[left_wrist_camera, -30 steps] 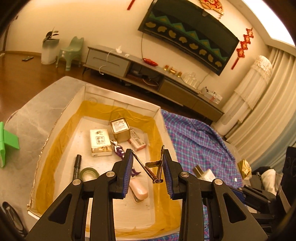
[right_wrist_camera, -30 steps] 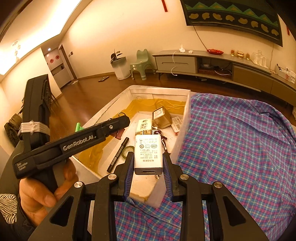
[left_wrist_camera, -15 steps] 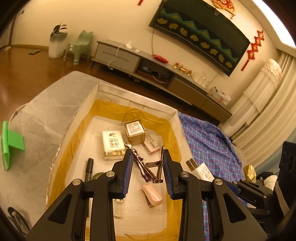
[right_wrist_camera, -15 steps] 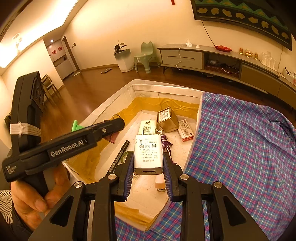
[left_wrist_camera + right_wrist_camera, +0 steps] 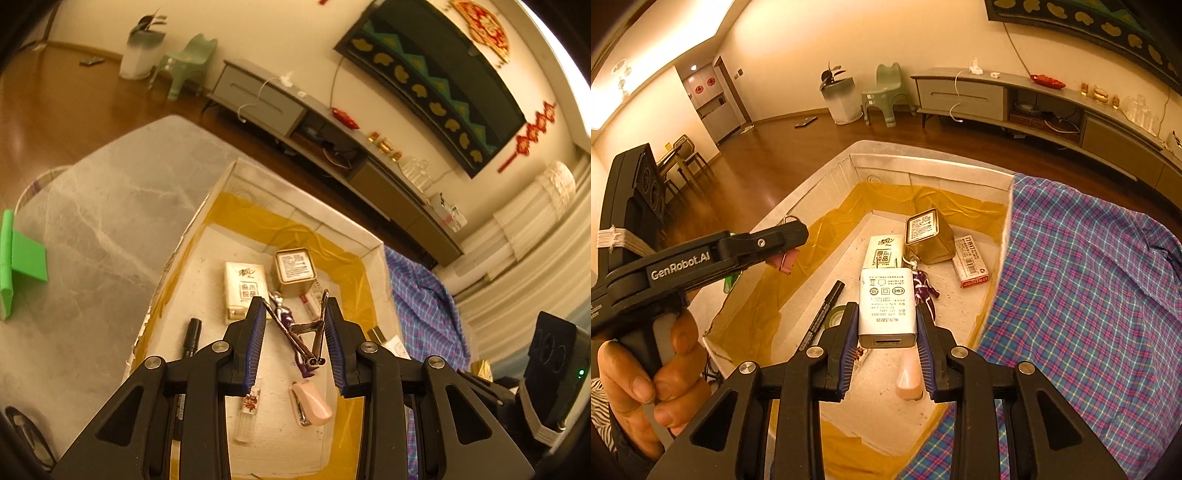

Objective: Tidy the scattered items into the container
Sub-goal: 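Lower the charger and binder clip into the box and open both grippers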

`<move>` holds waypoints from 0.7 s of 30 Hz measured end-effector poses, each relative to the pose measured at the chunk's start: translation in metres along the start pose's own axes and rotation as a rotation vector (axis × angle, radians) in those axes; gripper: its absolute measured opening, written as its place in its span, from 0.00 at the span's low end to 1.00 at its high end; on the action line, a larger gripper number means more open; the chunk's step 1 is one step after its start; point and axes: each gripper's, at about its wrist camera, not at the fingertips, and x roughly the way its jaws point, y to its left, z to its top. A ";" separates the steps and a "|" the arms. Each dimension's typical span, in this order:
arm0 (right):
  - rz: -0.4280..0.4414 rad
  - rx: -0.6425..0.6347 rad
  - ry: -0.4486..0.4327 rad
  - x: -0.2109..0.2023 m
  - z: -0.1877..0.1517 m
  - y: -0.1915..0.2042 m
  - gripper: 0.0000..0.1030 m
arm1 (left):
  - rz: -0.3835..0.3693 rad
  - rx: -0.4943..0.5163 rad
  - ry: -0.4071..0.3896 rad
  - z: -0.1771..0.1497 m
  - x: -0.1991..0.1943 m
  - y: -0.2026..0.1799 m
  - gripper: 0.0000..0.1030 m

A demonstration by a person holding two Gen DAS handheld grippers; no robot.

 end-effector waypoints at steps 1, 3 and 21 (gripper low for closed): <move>0.002 -0.001 0.009 0.004 0.002 0.000 0.30 | 0.007 -0.003 0.006 0.000 0.002 0.001 0.32; 0.005 -0.008 0.028 0.011 0.006 0.002 0.30 | 0.020 -0.007 0.016 0.000 0.005 0.002 0.32; -0.029 -0.095 0.159 0.061 0.019 0.017 0.31 | 0.118 0.003 0.050 0.016 0.032 0.006 0.48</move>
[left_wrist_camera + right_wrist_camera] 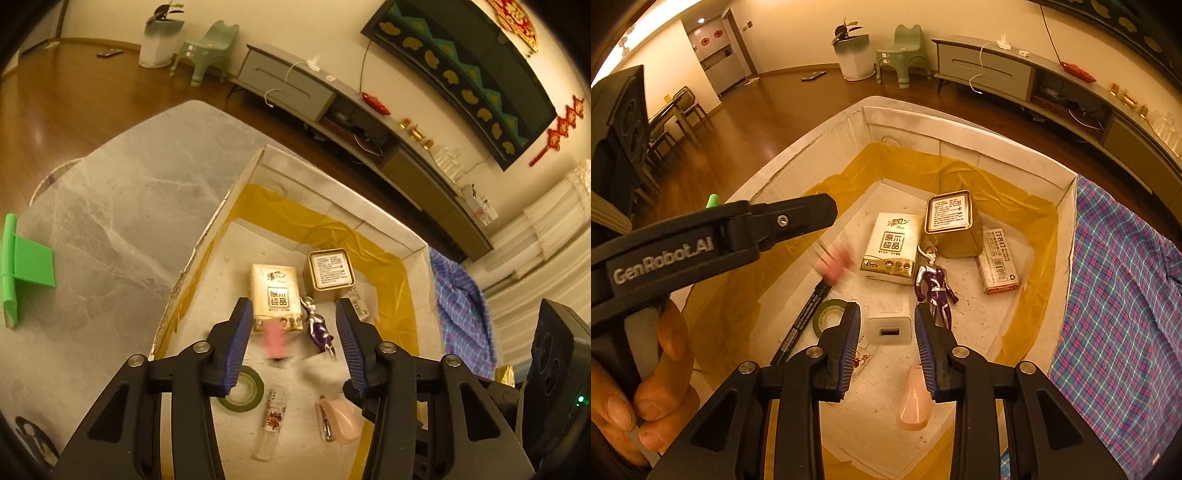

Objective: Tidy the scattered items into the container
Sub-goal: 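Lower the charger and binder clip into the box and open both grippers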

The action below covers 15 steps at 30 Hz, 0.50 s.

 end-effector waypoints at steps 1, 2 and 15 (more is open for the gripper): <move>0.003 0.003 -0.002 0.000 -0.001 -0.001 0.31 | 0.002 0.005 -0.003 0.000 -0.001 -0.001 0.48; 0.005 0.005 -0.003 -0.001 -0.002 -0.001 0.32 | 0.004 0.009 -0.007 0.000 -0.002 -0.001 0.48; 0.035 0.011 0.002 -0.012 -0.021 -0.002 0.34 | 0.008 0.061 -0.025 -0.002 -0.012 -0.006 0.48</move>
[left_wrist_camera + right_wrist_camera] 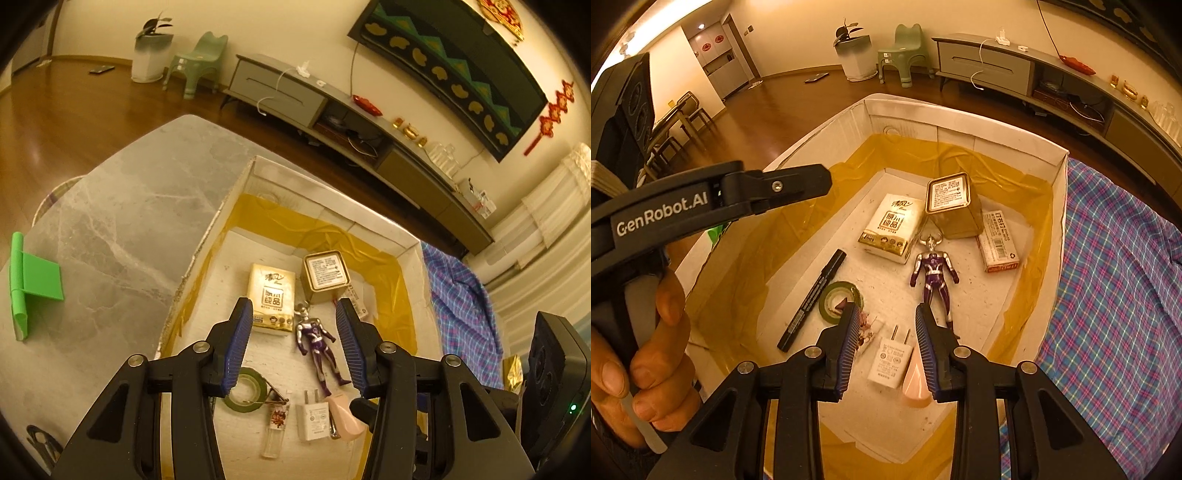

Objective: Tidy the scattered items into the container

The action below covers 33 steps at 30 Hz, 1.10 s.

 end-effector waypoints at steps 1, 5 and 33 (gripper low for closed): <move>0.001 -0.001 0.001 0.000 -0.002 0.001 0.37 | 0.002 0.007 -0.001 0.000 -0.001 -0.001 0.48; -0.010 -0.021 0.006 -0.002 -0.008 0.004 0.42 | 0.018 0.028 -0.009 -0.002 -0.005 -0.002 0.48; -0.127 -0.219 -0.097 -0.082 -0.064 0.050 0.58 | 0.176 0.290 -0.147 -0.038 -0.078 -0.064 0.50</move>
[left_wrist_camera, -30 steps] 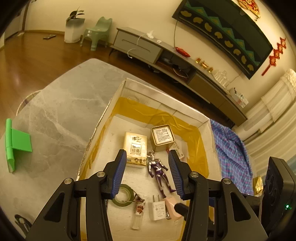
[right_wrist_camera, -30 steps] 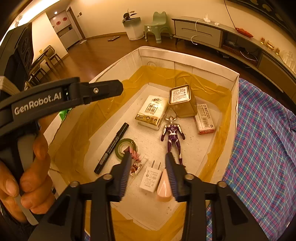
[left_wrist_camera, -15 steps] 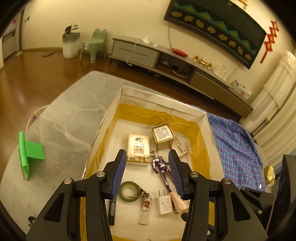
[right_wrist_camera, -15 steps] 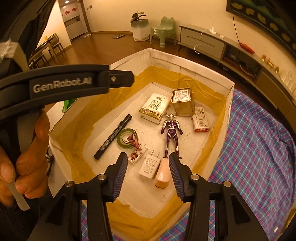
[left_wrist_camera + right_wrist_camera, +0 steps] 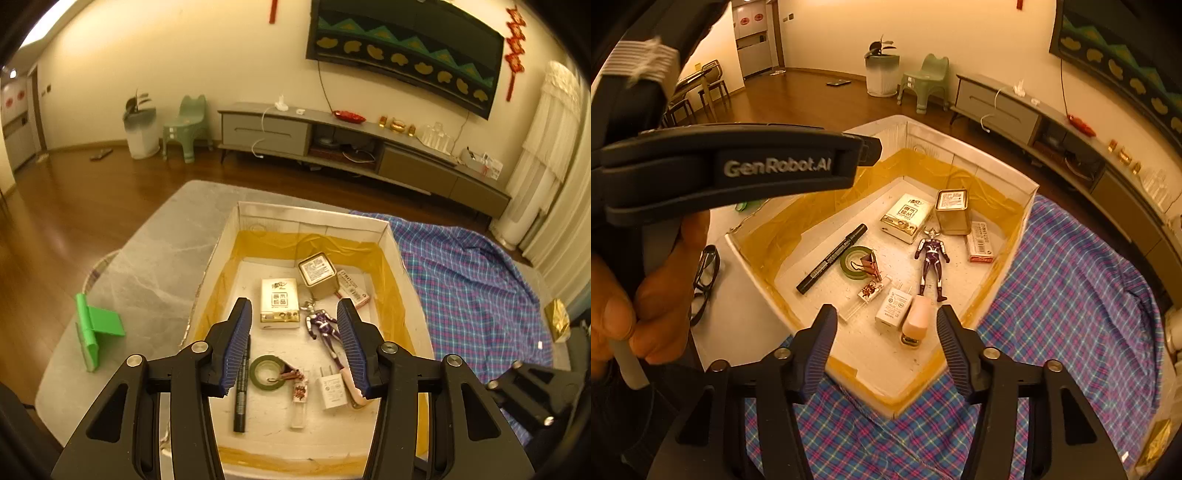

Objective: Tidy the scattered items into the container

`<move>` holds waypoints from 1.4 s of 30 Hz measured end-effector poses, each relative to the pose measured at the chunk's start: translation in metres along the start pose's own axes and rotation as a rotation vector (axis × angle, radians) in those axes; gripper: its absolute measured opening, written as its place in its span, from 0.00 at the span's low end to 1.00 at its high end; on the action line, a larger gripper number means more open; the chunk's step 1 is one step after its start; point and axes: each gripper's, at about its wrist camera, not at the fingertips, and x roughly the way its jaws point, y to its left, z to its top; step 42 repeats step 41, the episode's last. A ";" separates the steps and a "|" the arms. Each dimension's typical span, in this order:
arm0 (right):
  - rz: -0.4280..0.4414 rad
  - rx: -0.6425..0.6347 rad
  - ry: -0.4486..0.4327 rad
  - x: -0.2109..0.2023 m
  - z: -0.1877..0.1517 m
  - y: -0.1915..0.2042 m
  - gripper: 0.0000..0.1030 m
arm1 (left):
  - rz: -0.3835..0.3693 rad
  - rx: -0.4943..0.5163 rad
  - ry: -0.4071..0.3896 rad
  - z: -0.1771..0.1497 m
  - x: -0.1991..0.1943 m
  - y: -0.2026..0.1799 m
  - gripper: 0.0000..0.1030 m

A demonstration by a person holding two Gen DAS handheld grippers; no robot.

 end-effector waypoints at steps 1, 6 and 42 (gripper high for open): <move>-0.005 -0.005 -0.005 -0.004 -0.002 0.001 0.58 | 0.002 0.006 -0.004 -0.001 -0.003 -0.002 0.50; -0.017 -0.021 -0.021 -0.019 -0.011 0.008 0.59 | -0.001 0.036 -0.012 -0.005 -0.016 -0.010 0.52; -0.034 0.022 -0.152 -0.041 -0.075 0.010 0.73 | 0.016 0.117 0.035 -0.050 -0.021 -0.043 0.71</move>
